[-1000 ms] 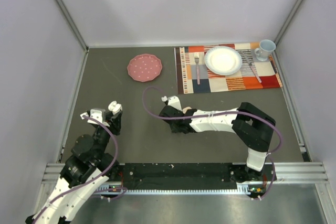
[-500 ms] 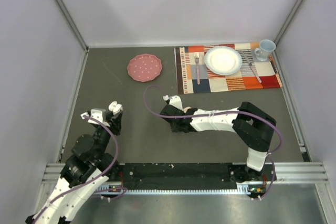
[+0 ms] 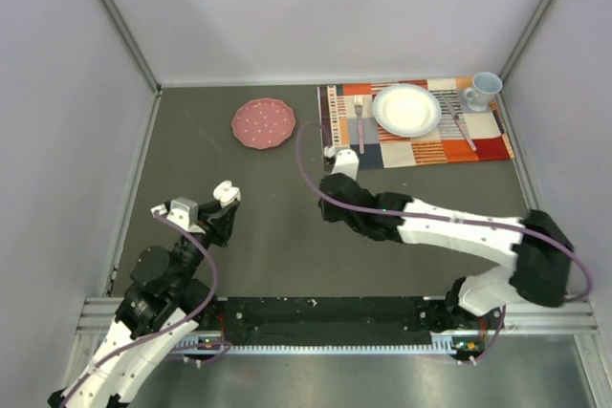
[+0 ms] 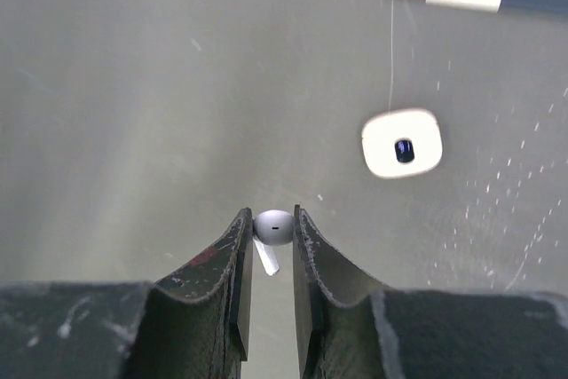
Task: Insert the wireless bluetooth earbuds into the charging case
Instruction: Pick up the left earbud from the center of the board, then insert the left earbud into the left side groove of the charging case.
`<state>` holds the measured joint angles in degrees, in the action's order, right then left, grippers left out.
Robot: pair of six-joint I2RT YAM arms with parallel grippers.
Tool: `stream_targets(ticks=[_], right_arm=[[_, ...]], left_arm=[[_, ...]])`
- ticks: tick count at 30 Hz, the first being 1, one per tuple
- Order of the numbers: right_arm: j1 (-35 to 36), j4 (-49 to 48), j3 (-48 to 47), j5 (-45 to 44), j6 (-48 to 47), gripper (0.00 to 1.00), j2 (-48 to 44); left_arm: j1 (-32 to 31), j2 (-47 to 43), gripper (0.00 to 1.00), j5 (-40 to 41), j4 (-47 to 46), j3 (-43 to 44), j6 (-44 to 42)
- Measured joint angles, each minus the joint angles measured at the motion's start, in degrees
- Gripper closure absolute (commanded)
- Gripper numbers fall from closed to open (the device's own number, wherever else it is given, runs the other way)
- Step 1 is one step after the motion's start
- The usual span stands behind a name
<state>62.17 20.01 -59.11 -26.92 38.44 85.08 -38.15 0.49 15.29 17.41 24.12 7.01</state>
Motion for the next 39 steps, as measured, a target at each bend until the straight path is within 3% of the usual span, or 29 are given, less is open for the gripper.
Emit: stream_targets(ticks=[7, 13, 18, 26, 39], right_arm=[[0.33, -13.73, 5.35, -3.67, -4.02, 1.0, -20.13], [1.95, -28.72, 10.05, -3.91, -7.82, 1.0, -28.06], [6.56, -43.1, 14.47, -3.98, -12.09, 1.0, -29.16], [10.29, -59.82, 15.74, -2.43, -17.77, 1.0, -26.97], [11.32, -66.27, 14.84, 3.76, -20.26, 1.0, -19.69]], left_arm=[[0.0, 3.26, 1.0, -8.79, -12.66, -2.36, 3.04], [0.0, 12.02, 1.0, -17.79, -24.63, -5.03, 4.44], [0.0, 19.47, 1.0, -24.48, -34.93, -6.01, 5.2], [0.0, 23.74, 1.0, -29.59, -46.77, -7.43, 5.29], [0.0, 25.49, 1.0, -32.44, -53.53, -8.61, 5.03]])
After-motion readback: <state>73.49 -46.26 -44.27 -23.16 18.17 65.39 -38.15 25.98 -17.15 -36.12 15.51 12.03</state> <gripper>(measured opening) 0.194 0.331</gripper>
